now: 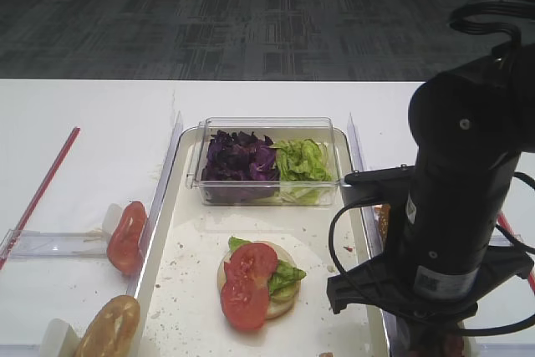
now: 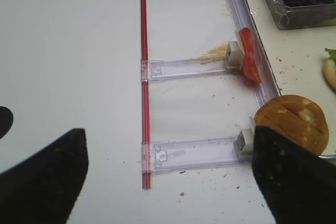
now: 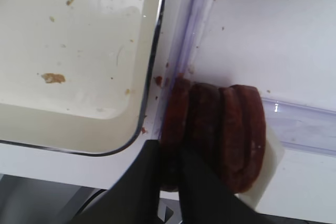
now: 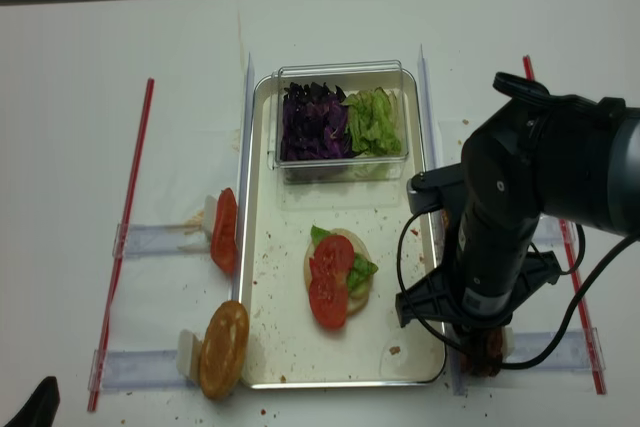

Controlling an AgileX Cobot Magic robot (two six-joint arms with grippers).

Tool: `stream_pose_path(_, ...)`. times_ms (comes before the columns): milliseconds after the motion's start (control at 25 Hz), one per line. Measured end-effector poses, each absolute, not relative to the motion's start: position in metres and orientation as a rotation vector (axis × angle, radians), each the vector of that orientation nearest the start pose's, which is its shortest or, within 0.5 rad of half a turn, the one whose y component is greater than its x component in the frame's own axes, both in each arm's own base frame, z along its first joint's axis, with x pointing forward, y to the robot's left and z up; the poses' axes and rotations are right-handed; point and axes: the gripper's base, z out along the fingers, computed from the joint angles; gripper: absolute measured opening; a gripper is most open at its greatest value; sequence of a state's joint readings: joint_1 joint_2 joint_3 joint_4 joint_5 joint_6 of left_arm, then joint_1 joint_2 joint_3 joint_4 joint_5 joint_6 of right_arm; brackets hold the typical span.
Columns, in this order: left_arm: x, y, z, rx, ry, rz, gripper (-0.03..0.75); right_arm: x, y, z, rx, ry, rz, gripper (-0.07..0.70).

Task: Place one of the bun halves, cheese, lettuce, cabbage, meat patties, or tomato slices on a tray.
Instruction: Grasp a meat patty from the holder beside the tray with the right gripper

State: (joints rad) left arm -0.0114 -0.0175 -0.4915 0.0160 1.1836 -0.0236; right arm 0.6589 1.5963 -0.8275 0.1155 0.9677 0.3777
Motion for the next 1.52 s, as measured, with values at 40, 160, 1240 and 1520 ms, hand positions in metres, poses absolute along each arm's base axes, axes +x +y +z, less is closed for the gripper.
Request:
stream_pose_path(40, -0.012, 0.001, 0.265, -0.015, 2.158, -0.001, 0.616, 0.19, 0.158, 0.173, -0.345, 3.236, 0.067, 0.132)
stream_pose_path(160, -0.012, 0.001, 0.265, -0.015, 2.158, -0.001, 0.616, 0.191, 0.158, 0.173, -0.347, 3.236, 0.064, 0.132)
stream_pose_path(1240, -0.012, 0.001, 0.265, -0.015, 2.158, -0.001, 0.616, 0.186, 0.155, 0.185, -0.335, 3.217, 0.08, 0.131)
stream_pose_path(1520, -0.012, 0.001, 0.265, -0.015, 2.158, -0.001, 0.616, 0.186, 0.155, 0.185, -0.317, 3.226, 0.091, 0.131)
